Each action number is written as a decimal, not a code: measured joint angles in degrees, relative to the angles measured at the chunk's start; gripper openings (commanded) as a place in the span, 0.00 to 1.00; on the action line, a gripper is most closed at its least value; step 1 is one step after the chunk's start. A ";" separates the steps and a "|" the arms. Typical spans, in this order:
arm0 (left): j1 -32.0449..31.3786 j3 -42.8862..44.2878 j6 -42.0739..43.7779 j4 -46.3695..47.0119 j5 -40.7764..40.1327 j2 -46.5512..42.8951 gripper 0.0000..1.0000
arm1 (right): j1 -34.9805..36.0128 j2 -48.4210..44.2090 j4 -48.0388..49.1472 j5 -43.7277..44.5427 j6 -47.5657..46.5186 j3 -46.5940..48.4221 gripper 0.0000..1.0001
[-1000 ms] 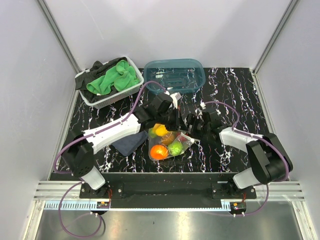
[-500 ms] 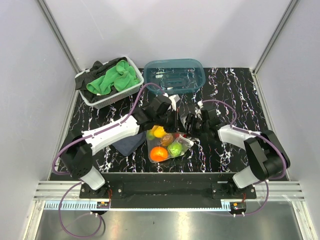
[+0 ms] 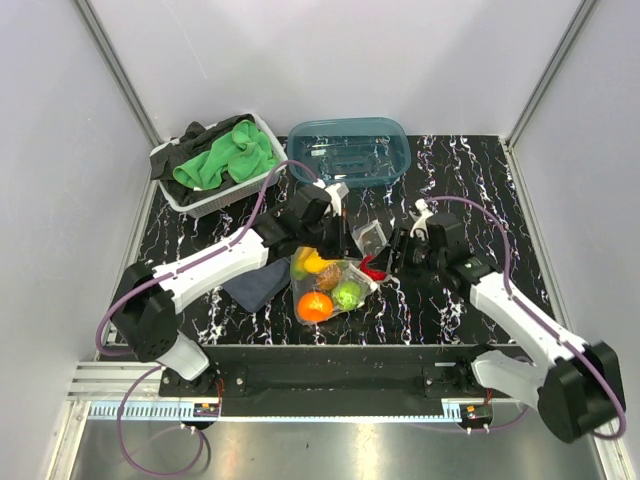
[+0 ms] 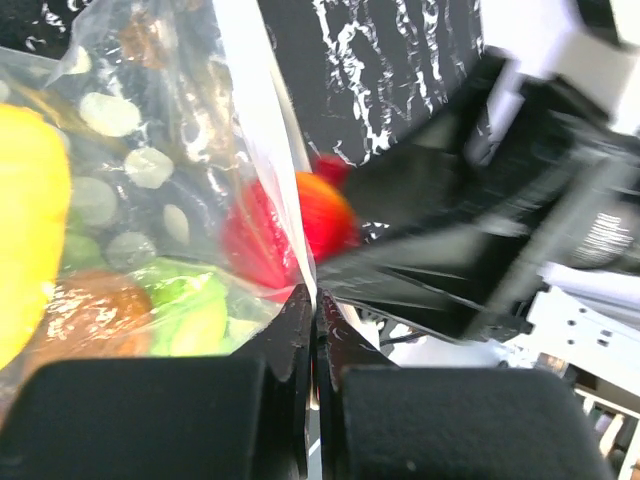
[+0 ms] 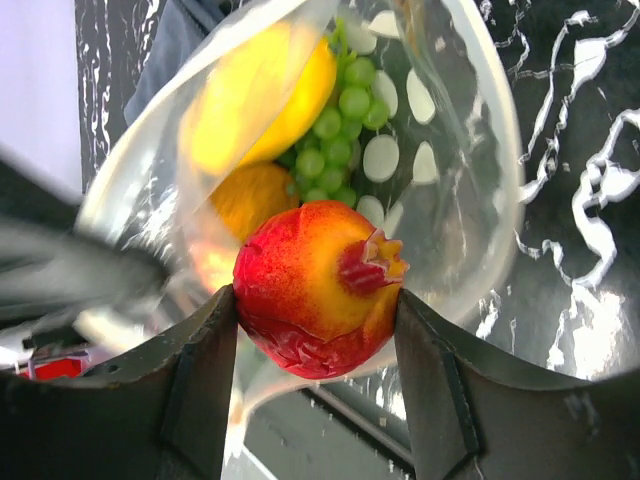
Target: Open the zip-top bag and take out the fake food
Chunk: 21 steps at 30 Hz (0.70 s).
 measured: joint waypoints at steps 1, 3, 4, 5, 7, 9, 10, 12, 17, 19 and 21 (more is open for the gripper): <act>0.04 0.00 0.42 -0.26 -0.07 -0.02 0.00 | 0.00 -1.51 -1.92 0.13 -0.20 0.39 0.13; 0.04 0.00 1.68 -1.18 -0.07 -0.09 0.00 | 0.02 -4.13 -6.01 1.16 -0.59 1.73 0.13; 0.04 0.00 2.36 -1.53 -0.09 -0.20 0.00 | 0.02 -5.25 -8.02 1.64 -0.81 2.71 0.13; 0.04 0.00 3.30 -2.23 -0.13 -0.46 0.00 | 0.02 -6.05 -10.58 2.78 -1.05 4.28 0.12; 0.02 -0.04 4.76 -3.15 -0.33 -1.20 0.00 | 0.02 -6.82 -14.16 4.39 -1.57 7.58 0.12; 0.04 -0.37 6.25 -3.89 -0.55 -2.38 0.00 | 0.02 -6.73 -17.62 6.58 -2.38 12.17 0.12; 0.04 -0.52 6.93 -4.17 -0.57 -2.99 0.00 | 0.02 -6.51 -18.58 7.69 -2.93 14.51 0.13; 0.04 -0.85 8.44 -4.28 -0.50 -3.96 0.00 | 0.00 -5.01 -20.26 10.43 -4.13 19.78 0.15; 0.04 -1.03 11.96 -4.50 0.46 -4.24 0.00 | -0.37 5.14 -19.93 18.32 -7.87 31.91 0.19; 0.04 -1.03 13.64 -4.52 1.11 -4.24 0.00 | -1.18 10.84 -18.80 20.90 -9.35 36.06 0.19; 0.04 -1.03 15.39 -4.57 2.01 -4.22 0.00 | -2.71 18.03 -17.77 22.71 -10.78 40.96 0.21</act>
